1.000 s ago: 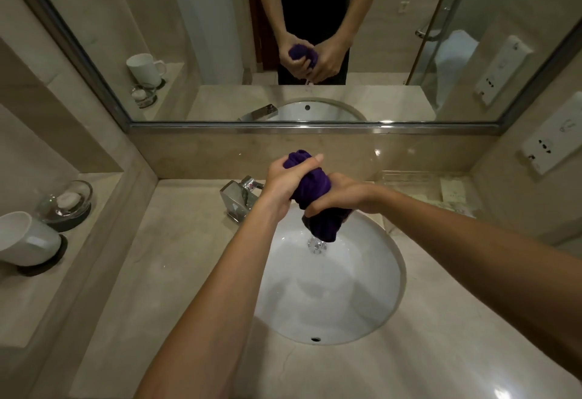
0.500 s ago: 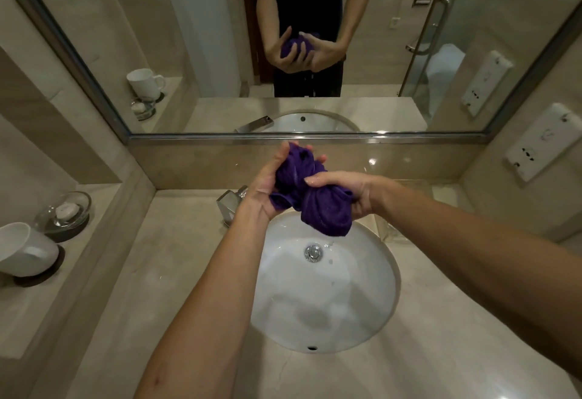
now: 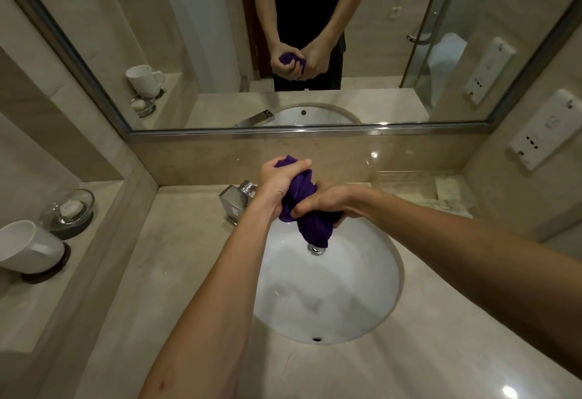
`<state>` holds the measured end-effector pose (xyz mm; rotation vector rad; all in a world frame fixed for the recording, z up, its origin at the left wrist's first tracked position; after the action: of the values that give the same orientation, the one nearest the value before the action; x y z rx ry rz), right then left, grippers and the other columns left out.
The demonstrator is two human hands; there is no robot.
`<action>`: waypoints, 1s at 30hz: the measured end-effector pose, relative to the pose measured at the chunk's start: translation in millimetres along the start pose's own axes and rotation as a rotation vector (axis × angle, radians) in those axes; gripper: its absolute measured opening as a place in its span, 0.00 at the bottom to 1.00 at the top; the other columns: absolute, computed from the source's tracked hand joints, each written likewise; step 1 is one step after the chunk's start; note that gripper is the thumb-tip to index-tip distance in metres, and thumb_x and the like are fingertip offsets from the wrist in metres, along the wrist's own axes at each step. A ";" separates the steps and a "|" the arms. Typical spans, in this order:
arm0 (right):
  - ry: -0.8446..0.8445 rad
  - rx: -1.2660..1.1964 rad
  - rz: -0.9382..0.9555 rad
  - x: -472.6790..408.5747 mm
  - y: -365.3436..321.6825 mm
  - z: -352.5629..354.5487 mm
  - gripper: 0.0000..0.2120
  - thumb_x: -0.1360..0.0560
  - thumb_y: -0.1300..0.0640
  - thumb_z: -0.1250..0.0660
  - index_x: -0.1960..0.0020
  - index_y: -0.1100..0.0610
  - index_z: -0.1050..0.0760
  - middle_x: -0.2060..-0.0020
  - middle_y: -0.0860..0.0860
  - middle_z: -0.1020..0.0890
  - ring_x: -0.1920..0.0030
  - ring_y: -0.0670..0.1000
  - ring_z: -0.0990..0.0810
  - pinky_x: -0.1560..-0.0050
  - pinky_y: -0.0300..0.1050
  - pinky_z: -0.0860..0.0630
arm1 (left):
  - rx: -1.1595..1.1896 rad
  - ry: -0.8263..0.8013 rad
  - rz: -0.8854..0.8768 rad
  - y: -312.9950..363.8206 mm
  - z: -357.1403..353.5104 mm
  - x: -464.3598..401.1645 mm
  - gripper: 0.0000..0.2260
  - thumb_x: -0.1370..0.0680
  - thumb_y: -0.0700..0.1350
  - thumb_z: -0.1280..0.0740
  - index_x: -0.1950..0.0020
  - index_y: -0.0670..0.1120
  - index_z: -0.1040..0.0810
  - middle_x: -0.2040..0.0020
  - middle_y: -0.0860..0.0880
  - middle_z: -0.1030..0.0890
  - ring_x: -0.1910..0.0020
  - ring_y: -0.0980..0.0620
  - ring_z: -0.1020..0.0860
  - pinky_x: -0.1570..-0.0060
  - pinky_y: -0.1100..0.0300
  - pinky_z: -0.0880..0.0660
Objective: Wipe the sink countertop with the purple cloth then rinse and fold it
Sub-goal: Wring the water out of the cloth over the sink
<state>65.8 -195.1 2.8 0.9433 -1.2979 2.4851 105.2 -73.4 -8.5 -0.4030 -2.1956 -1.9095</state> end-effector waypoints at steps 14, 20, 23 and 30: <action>0.251 0.186 0.080 -4.9 2.7 1.0 0.15 0.35 0.50 0.21 0.58 0.57 0.23 0.66 0.52 0.18 0.64 0.54 0.18 0.63 0.50 0.20 | -0.065 0.252 -0.027 0.0 -17.6 3.7 0.09 0.35 0.42 0.23 0.65 0.46 0.23 0.69 0.48 0.20 0.68 0.48 0.21 0.61 0.52 0.19; 0.111 -0.023 0.121 11.2 -2.2 26.3 0.16 0.30 0.54 0.24 0.46 0.60 0.19 0.59 0.54 0.15 0.59 0.52 0.14 0.64 0.44 0.19 | 0.038 0.039 0.029 30.4 -20.5 7.7 0.14 0.31 0.46 0.19 0.58 0.42 0.22 0.65 0.46 0.19 0.64 0.47 0.19 0.55 0.51 0.18; 0.032 -0.060 0.116 18.2 -8.0 36.3 0.19 0.30 0.53 0.23 0.42 0.56 0.22 0.51 0.55 0.14 0.51 0.55 0.14 0.54 0.52 0.15 | 0.117 -0.063 0.101 46.4 -19.7 13.3 0.12 0.28 0.46 0.22 0.54 0.41 0.21 0.64 0.44 0.19 0.63 0.46 0.19 0.54 0.50 0.18; -0.122 -0.298 0.139 33.3 -17.7 55.6 0.25 0.35 0.56 0.23 0.38 0.58 0.22 0.48 0.56 0.14 0.47 0.56 0.15 0.40 0.56 0.19 | 0.274 -0.464 0.117 68.5 1.7 20.9 0.17 0.24 0.44 0.33 0.37 0.39 0.27 0.41 0.34 0.26 0.39 0.37 0.26 0.28 0.42 0.32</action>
<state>72.5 -232.6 58.2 0.9726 -1.7680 2.2679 108.4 -61.6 62.1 -0.9793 -2.5985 -1.5388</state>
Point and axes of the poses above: each hand's wrist, its own x-axis away from the middle knuckle, its own z-axis out of the back of the hand, y = z × x, the point moved 1 cm from there along -x, towards the middle knuckle
